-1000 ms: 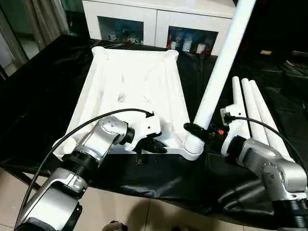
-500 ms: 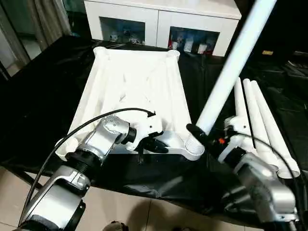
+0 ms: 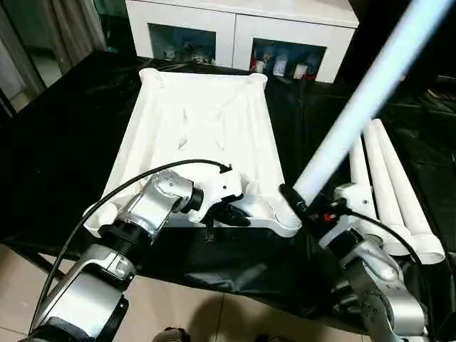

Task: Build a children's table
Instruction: Insert table leg to table base

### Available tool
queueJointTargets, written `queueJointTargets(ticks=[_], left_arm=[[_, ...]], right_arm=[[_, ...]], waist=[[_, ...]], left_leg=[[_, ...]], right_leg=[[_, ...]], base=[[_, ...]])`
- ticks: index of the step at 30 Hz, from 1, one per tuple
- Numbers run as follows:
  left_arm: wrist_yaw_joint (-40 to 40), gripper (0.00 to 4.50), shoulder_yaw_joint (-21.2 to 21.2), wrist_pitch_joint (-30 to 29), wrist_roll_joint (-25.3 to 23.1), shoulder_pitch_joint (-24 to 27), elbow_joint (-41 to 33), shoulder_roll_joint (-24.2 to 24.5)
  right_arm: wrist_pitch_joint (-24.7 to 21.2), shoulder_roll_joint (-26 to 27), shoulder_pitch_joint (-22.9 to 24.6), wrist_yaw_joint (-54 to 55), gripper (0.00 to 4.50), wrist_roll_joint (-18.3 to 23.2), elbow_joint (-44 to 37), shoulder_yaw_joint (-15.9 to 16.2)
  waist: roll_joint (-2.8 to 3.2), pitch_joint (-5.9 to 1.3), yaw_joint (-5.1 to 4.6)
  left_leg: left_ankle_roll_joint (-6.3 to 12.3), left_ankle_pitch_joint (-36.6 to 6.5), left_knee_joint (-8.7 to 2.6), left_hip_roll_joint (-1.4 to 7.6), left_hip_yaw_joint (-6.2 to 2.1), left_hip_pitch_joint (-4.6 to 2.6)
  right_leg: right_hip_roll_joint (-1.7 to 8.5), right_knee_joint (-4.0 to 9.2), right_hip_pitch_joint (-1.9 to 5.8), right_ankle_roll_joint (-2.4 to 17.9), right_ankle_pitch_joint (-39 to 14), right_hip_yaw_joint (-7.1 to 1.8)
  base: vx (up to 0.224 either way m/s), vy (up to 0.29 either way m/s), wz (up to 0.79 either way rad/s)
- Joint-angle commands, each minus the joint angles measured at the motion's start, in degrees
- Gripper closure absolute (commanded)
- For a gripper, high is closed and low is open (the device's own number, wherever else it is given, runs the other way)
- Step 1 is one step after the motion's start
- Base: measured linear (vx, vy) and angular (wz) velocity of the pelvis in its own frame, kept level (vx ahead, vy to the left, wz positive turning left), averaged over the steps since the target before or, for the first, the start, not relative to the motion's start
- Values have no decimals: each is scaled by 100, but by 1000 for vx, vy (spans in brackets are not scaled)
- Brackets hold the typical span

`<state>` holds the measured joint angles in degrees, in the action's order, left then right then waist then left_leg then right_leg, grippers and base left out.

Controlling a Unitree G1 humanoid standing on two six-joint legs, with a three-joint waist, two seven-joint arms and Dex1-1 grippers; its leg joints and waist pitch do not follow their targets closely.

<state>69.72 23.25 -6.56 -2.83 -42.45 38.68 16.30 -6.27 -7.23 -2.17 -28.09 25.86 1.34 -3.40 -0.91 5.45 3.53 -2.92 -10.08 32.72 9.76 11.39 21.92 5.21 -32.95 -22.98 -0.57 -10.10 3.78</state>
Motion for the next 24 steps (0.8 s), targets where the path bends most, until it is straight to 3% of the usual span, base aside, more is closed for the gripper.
queueJointTargets(ticks=[1,4,7,11,14,21,24], left_arm=[[-111,450,-117,11,-58,-81,170,67],[-120,450,-131,37,-63,-93,203,84],[-165,450,-171,58,-52,-91,219,101],[-214,450,-166,154,-75,-75,296,109],[-229,450,-180,93,-49,-52,219,86],[-214,450,-186,181,-48,-72,400,67],[-215,450,-154,200,-84,-71,421,67]], right_arm=[[-172,-84,172,203,264,-59,425,-338],[-110,-77,193,191,264,-79,436,-348],[67,-130,343,113,264,-342,430,-160],[292,-270,499,50,264,-694,472,193],[354,-284,592,44,264,-744,411,243],[453,-233,780,133,264,-851,306,359],[368,-417,865,12,264,-1025,209,577]], waist=[[15,-272,-8],[27,-284,-3],[-9,-307,-7],[-7,-295,-4],[-13,-301,3],[6,-271,-1],[7,-249,-9]], left_leg=[[-37,-2526,-554,419,-259,-155],[-48,-2470,-546,416,-245,-157],[-21,-2344,-537,421,-236,-142],[16,-2223,-532,415,-224,-133],[53,-2228,-524,410,-222,-141],[113,-2199,-528,405,-201,-154],[142,-2194,-542,400,-222,-130]], right_leg=[[467,549,89,964,-2788,-313],[475,543,85,996,-2738,-317],[482,536,104,1006,-2702,-319],[474,528,101,999,-2617,-321],[487,539,106,980,-2748,-326],[448,543,87,1009,-2585,-331],[460,562,105,893,-2885,-322]], base=[[0,0,0],[0,0,0],[0,0,0],[0,0,0],[0,0,0],[0,0,0],[0,0,0]])
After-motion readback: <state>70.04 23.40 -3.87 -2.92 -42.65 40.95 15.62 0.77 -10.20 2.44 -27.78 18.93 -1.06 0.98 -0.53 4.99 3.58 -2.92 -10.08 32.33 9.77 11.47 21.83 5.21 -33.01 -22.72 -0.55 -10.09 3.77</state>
